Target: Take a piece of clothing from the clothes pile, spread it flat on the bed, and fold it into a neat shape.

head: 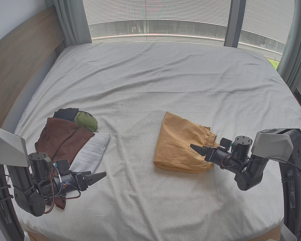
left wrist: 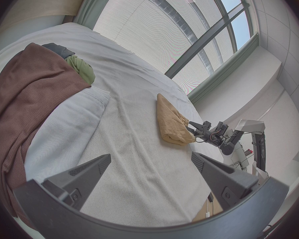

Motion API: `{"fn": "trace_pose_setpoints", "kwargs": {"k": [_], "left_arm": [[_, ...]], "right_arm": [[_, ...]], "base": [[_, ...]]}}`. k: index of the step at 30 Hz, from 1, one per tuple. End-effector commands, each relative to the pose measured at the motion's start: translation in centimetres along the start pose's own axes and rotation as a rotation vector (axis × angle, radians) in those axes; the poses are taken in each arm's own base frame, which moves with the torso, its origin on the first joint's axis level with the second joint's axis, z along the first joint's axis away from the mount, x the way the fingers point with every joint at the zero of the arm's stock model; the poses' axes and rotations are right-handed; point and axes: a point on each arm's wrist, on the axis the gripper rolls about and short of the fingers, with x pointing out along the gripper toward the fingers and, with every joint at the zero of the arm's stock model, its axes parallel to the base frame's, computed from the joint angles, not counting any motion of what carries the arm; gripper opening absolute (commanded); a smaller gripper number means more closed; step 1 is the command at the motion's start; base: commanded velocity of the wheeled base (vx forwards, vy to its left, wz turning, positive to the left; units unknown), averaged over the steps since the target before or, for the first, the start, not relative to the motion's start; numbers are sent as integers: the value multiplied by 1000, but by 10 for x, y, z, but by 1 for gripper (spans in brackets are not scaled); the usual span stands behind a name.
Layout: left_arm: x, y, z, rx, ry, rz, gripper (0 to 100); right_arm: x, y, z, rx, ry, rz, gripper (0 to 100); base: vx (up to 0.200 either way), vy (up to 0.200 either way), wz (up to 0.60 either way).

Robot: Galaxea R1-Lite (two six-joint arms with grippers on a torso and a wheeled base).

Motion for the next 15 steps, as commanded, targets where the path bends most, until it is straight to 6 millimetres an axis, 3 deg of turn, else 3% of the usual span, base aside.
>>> {"fn": "trace_pose_setpoints", "kwargs": {"k": [1,4,8,9,11,12,13,15], "left_arm": [[0,-1,1,4,-5,-3,100],[-5,-7,7,13,-28,-14,100],[-28,-47,41,-2,-174,-119,100],[-38,-66,52,-24,-222,-180,100],[-57,-89,63,-49,-284,-254,100],[-57,-89,63,-49,-284,-254,100],[-84,-115,73,-54,-356,-349,100],[-107,-134,76,-48,-408,-426,100]], "right_arm": [[-4,-3,-3,7,7,-15,100],[-17,12,9,-12,-24,3,100],[-62,69,70,-80,-155,78,100],[-81,89,88,-105,-204,106,100],[-107,113,106,-134,-258,136,100],[-107,113,106,-134,-258,136,100],[-144,141,122,-165,-315,167,100],[-177,161,127,-197,-341,177,100]], "base": [[0,0,0],[0,0,0],[0,0,0],[0,0,0],[0,0,0],[0,0,0],[0,0,0],[0,0,0]]}}
